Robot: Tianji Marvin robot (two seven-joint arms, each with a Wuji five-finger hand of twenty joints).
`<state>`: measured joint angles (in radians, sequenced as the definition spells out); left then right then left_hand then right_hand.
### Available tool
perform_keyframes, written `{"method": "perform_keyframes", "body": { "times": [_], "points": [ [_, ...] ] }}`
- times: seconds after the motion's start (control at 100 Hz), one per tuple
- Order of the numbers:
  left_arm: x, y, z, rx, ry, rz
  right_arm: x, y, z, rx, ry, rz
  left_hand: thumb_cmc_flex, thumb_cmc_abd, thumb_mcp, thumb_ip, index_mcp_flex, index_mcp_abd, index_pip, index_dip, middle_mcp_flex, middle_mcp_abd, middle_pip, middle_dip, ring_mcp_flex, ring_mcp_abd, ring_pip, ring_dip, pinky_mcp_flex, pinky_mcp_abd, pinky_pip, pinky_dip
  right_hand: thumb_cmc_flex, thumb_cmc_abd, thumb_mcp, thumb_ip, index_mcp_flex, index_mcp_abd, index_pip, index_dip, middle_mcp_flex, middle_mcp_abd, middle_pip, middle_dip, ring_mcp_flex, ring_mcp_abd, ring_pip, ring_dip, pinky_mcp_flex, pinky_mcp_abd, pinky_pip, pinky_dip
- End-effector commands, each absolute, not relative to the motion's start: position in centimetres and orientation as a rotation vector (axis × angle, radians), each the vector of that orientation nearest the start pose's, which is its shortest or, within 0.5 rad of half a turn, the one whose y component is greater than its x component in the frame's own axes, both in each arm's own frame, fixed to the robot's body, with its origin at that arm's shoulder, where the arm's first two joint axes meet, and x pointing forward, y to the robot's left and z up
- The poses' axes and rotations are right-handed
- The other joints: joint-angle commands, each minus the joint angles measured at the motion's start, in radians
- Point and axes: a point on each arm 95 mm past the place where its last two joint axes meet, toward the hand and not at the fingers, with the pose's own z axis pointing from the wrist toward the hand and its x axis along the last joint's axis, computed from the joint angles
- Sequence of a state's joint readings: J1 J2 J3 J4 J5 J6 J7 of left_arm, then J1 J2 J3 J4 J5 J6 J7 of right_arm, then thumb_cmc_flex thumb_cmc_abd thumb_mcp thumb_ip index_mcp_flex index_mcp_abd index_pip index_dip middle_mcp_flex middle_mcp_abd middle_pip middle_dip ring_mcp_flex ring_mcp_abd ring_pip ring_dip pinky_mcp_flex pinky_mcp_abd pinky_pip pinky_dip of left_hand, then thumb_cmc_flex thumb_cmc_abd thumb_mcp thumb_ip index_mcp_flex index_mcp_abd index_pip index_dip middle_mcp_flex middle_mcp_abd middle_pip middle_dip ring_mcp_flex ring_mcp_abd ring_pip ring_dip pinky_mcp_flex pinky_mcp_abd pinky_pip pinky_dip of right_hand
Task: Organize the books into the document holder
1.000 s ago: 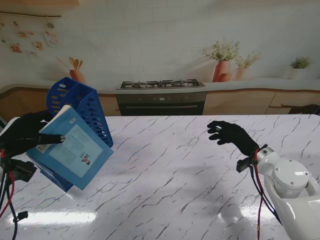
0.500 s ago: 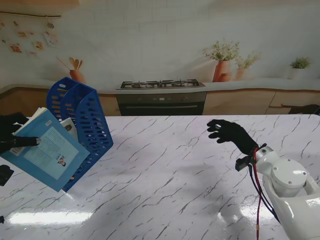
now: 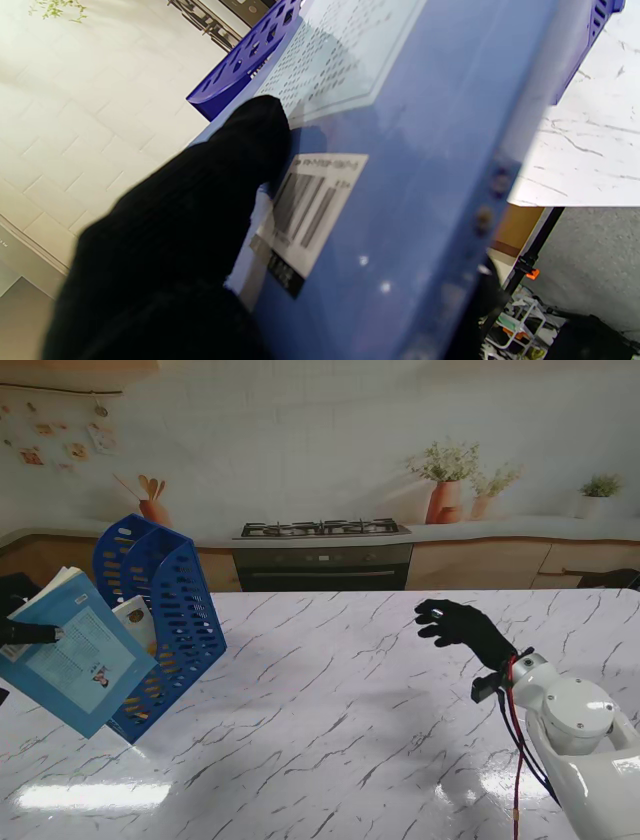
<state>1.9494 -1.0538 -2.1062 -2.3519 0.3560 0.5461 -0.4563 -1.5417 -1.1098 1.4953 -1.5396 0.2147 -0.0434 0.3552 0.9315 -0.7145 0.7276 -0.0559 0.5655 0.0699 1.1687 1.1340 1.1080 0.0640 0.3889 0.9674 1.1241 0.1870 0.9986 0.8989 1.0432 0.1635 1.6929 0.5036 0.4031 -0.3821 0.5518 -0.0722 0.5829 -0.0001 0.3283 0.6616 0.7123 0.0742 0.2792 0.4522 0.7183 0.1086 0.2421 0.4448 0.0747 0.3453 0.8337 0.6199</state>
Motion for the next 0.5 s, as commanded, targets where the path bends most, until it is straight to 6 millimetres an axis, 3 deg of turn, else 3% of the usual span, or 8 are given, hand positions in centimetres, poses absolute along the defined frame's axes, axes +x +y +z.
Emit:
{"method": "perform_keyframes", "body": {
  "times": [0.0,0.49],
  "points": [
    [29.8,17.1,-9.5,-1.796,0.733,-1.455,42.3,-7.6,-29.3,-2.106,-0.695,-2.040,0.128,0.088,0.187,0.068,0.074,-0.237,0.126,0.043,0.013,-0.078,-0.003,0.012,0.129,-0.082,0.078,0.047,0.032,-0.234,0.146,-0.005,-0.036,-0.024,0.004,0.026,-0.015,-0.008,0.004,-0.013,0.009,-0.030,-0.001,0.000,0.009,-0.019,-0.011,-0.005,-0.012,0.137,-0.006,0.001],
    [33.3,19.1,-10.6,-1.762,0.751,-1.401,42.5,-7.5,-29.3,-2.112,-0.710,-2.036,0.124,0.084,0.187,0.060,0.072,-0.249,0.130,0.049,0.015,-0.087,-0.006,0.014,0.130,-0.087,0.072,0.053,0.031,-0.232,0.145,-0.010,-0.034,-0.022,0.005,0.025,-0.016,-0.008,0.004,-0.013,0.012,-0.034,0.000,0.000,0.010,-0.021,-0.011,-0.005,-0.014,0.136,-0.012,0.000]
  ]
}}
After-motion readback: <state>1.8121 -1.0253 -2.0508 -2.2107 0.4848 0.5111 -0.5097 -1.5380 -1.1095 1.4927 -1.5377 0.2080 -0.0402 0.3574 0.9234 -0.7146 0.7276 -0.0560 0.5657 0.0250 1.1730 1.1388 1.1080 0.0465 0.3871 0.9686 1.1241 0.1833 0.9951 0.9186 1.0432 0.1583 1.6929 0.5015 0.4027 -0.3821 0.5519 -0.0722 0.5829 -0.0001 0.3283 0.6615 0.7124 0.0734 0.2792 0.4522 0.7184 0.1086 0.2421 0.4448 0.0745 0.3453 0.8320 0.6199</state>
